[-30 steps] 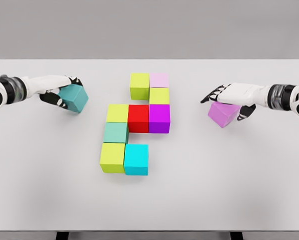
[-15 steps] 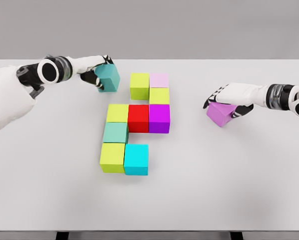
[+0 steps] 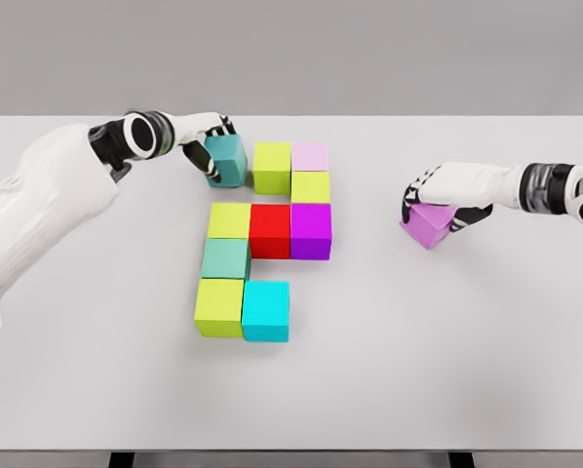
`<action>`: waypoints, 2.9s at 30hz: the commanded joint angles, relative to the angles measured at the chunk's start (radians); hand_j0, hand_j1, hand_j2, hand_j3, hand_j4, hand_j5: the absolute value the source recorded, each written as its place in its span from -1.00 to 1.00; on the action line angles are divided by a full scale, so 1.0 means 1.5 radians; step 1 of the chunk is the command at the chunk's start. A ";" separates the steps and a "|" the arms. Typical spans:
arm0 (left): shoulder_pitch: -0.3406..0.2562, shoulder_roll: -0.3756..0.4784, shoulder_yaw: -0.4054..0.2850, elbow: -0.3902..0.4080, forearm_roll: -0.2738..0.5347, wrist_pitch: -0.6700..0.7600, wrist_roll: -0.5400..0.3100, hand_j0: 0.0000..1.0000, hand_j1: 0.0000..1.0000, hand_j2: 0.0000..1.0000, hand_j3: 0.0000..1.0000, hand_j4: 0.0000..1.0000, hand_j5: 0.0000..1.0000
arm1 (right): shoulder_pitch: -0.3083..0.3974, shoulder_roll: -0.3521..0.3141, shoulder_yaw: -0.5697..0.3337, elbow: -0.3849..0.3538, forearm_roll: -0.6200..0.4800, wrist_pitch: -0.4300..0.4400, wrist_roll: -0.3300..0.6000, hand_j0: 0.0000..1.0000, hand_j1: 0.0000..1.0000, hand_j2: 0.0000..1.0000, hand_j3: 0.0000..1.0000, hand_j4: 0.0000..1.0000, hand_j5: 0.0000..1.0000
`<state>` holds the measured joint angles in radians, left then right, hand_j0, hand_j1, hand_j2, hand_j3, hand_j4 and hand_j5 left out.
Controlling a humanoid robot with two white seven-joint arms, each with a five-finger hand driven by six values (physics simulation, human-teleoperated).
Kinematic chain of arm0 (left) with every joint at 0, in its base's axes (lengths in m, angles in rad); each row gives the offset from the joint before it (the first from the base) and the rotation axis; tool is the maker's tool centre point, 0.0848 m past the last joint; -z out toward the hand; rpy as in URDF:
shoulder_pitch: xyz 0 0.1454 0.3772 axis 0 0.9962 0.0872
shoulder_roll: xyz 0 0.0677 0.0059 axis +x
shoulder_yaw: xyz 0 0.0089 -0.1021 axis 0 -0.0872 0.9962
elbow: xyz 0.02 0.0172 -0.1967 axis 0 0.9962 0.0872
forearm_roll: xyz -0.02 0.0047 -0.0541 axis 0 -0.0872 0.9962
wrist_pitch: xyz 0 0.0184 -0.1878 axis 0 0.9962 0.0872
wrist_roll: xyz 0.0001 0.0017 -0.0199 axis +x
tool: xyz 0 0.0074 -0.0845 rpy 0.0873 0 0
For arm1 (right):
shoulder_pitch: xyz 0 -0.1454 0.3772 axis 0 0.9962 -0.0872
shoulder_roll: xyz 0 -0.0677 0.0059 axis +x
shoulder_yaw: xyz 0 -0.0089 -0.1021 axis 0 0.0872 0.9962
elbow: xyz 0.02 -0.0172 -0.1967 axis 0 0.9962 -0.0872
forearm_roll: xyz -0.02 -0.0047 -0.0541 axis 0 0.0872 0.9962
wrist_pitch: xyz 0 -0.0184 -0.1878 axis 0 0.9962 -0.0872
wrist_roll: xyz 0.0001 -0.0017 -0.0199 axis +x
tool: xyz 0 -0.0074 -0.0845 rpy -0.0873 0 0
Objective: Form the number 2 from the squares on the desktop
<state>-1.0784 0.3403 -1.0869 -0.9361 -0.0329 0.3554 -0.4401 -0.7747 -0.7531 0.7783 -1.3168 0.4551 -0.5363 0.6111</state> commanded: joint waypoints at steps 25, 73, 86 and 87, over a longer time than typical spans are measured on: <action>-0.005 -0.017 0.002 0.016 -0.012 -0.007 -0.001 -0.41 -0.41 -0.41 -0.41 -0.41 -0.41 | 0.028 -0.079 -0.009 -0.231 -0.021 -0.050 0.000 0.14 0.14 0.14 0.14 0.14 0.14; -0.005 -0.026 0.003 0.011 -0.012 -0.012 -0.002 1.00 1.00 1.00 1.00 1.00 1.00 | 0.110 -0.153 0.012 -0.229 0.007 -0.050 0.000 1.00 1.00 1.00 1.00 1.00 1.00; -0.008 0.193 0.004 -0.043 0.079 -0.252 0.001 1.00 1.00 1.00 1.00 1.00 1.00 | 0.089 -0.146 0.023 -0.258 0.001 -0.050 0.000 1.00 1.00 1.00 1.00 1.00 1.00; -0.004 0.250 0.003 -0.089 0.100 -0.296 0.000 1.00 1.00 1.00 1.00 1.00 1.00 | 0.080 -0.146 0.023 -0.244 -0.001 -0.050 0.000 1.00 1.00 1.00 1.00 1.00 1.00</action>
<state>-1.0769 0.5800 -1.0836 -1.0017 0.0520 0.0348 -0.4400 -0.6597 -0.9725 0.8148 -1.7027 0.4608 -0.6127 0.6111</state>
